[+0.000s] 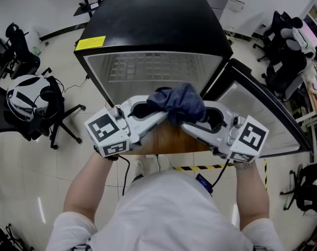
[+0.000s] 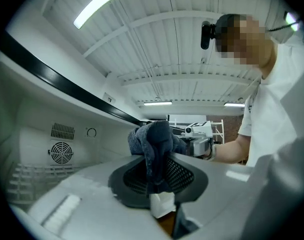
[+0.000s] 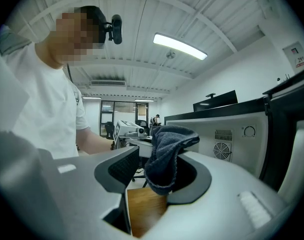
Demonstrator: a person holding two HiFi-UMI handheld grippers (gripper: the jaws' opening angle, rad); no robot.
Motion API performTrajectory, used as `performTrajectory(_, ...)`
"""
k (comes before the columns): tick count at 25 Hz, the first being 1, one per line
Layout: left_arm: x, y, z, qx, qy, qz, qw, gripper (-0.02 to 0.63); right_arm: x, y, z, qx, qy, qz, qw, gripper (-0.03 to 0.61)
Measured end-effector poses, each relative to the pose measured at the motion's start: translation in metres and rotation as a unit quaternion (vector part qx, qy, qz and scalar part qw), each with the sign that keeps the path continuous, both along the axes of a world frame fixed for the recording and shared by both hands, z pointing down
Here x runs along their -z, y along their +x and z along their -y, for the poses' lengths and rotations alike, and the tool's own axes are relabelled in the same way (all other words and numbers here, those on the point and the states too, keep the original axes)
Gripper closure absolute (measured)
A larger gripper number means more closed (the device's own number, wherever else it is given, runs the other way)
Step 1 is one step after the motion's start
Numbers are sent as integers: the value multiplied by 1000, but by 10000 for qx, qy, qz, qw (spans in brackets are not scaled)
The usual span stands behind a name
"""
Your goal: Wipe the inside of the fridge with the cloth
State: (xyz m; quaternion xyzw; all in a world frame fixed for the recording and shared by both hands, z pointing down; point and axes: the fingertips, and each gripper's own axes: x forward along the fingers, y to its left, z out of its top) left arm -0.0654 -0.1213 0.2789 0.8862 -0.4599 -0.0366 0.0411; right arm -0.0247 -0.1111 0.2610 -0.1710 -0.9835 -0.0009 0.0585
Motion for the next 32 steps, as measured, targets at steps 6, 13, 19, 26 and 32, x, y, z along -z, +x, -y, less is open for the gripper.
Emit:
performTrajectory(6, -6, -19, 18, 925, 92, 819, 9923, 548, -16, -3, 23, -645, 106, -190, 9977, 403)
performTrajectory(13, -15, -38, 52, 1983, 171, 1787, 9636, 548, -40, 3, 68, -2093, 266, -365, 9768, 403)
performTrajectory(19, -23, -51, 87, 2538, 10, 1885, 9487, 548, -50, 15, 78, -2615, 209, -381, 9642, 403)
performTrajectory(26, -29, -60, 137, 2855, -183, 1909, 9390, 546, -57, 15, 74, -2811, 254, -495, 9581, 405)
performTrajectory(32, -39, -71, 174, 3130, -370, 1629, 9350, 545, -64, 15, 70, -2829, 262, -589, 9570, 408)
